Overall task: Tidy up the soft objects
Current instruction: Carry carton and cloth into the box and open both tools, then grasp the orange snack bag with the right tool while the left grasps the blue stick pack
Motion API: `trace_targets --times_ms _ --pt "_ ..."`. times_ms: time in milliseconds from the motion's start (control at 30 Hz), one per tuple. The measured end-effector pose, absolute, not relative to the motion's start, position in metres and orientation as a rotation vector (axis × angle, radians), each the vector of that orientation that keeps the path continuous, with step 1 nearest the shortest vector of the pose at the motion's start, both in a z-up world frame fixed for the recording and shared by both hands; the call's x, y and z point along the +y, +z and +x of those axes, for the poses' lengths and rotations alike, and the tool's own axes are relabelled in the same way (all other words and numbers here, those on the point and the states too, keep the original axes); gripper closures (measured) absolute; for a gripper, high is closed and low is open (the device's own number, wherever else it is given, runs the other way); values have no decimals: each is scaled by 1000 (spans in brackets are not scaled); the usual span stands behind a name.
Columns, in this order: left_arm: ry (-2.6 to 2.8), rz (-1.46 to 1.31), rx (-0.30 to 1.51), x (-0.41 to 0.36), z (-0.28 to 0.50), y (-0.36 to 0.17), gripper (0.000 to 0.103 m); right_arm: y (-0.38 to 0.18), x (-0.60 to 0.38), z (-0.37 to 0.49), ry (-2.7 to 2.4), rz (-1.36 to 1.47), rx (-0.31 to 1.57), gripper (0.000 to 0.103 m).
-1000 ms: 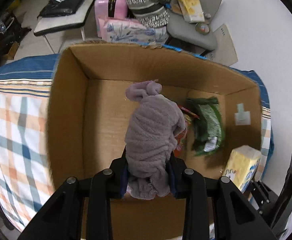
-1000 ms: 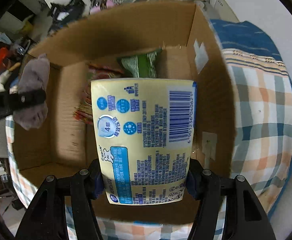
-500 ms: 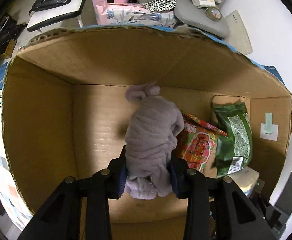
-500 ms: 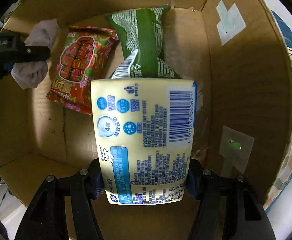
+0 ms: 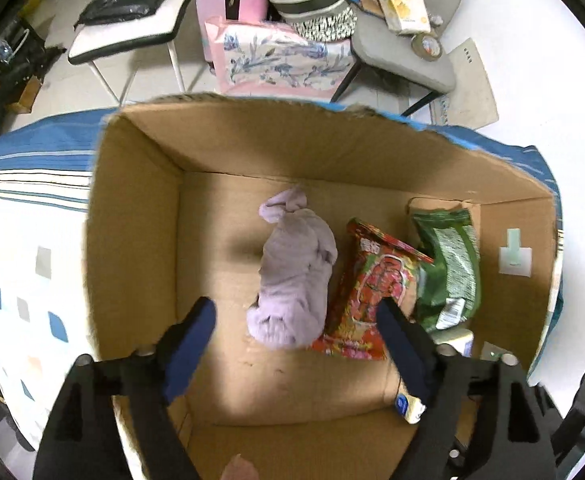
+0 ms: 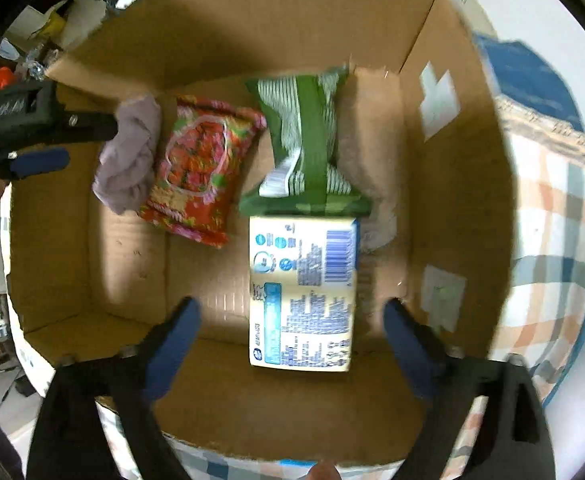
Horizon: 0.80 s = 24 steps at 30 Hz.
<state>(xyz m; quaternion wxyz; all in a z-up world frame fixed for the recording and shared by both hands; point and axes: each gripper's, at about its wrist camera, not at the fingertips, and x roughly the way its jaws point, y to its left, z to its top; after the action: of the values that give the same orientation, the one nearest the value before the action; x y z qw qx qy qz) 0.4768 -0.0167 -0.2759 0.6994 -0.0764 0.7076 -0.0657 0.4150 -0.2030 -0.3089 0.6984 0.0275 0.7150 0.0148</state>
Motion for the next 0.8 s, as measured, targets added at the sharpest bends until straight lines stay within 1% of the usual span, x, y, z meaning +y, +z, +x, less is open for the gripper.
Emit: trace_targets --times_ms 33,100,267,800 --pt "-146 -166 1565 -16 472 -271 12 -300 -203 414 27 61 1575 4" --pt "-142 -155 1529 -14 459 -257 9 -286 -201 412 10 74 1531 0" --pt "-130 -154 1426 -12 421 -228 8 -241 -200 394 -18 52 1410 0" --pt "-26 -53 1078 -3 300 -120 8 -144 -183 305 2 15 1152 0"
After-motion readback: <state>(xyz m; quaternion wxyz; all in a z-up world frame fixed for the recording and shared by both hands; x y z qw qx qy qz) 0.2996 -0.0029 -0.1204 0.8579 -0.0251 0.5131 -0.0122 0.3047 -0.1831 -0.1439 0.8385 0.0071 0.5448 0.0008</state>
